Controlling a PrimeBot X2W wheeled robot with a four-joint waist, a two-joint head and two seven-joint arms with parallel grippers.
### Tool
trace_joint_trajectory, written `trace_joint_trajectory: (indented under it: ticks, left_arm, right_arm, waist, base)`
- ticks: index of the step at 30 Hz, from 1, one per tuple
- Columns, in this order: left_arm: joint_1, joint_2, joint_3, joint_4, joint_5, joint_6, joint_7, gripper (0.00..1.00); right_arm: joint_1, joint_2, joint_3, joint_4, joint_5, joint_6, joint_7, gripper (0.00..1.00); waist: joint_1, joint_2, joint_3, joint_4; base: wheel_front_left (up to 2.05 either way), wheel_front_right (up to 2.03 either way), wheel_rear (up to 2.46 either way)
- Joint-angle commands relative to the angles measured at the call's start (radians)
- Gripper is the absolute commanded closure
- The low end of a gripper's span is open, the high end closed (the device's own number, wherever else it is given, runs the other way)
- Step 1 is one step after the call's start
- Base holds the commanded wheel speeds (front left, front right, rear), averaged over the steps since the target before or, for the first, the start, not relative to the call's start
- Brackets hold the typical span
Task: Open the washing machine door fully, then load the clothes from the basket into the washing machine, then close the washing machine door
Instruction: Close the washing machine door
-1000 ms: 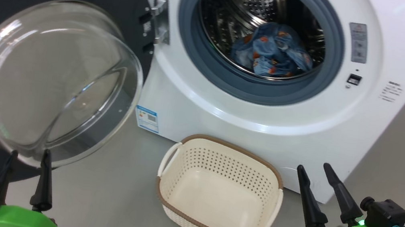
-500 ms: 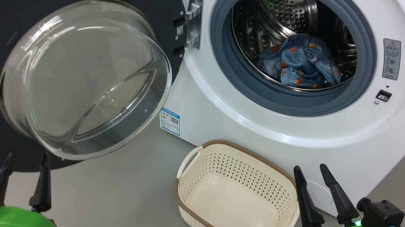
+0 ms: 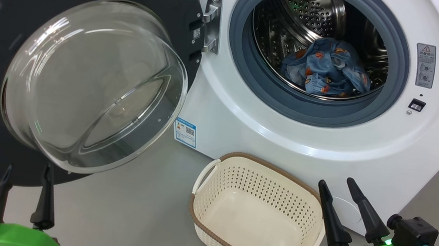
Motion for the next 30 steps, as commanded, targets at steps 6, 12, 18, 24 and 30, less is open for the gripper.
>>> trace_joint_trajectory:
  ticks: [6, 12, 18, 24, 30]
  left_arm:
    - [-0.012, 0.034, 0.027, -0.030, -0.002, 0.008, -0.004, 0.00]
    - [-0.020, 0.054, 0.025, -0.046, 0.002, 0.008, 0.000, 0.00]
    - [-0.030, 0.070, 0.025, -0.097, -0.002, 0.008, 0.015, 1.00]
    - [-0.069, 0.127, 0.041, -0.203, -0.004, 0.002, 0.064, 1.00]
    - [-0.176, 0.225, 0.118, -0.300, -0.058, -0.019, 0.139, 1.00]
  right_arm:
    - [0.001, -0.002, 0.019, -0.020, 0.011, 0.002, -0.005, 0.00]
    - [0.003, 0.001, 0.015, -0.021, 0.010, 0.002, -0.005, 0.00]
    - [0.005, 0.001, 0.011, -0.025, 0.008, 0.002, -0.005, 0.00]
    - [0.009, -0.002, 0.005, -0.027, 0.007, 0.002, -0.005, 0.00]
    - [0.007, -0.008, 0.005, -0.028, 0.003, 0.002, -0.005, 0.00]
  waist:
    - [0.0000, 0.0000, -0.008, -0.004]
    - [0.0000, 0.0000, -0.009, -0.006]
    - [0.0000, 0.0000, -0.005, -0.010]
    - [0.0000, 0.0000, -0.003, -0.015]
    - [0.0000, 0.0000, 0.004, -0.018]
  base:
    - [0.00, 0.00, 0.00]
    - [0.00, 0.00, 0.00]
    - [0.00, 0.00, 0.00]
    - [0.00, 0.00, 0.00]
    - [0.00, 0.00, 0.00]
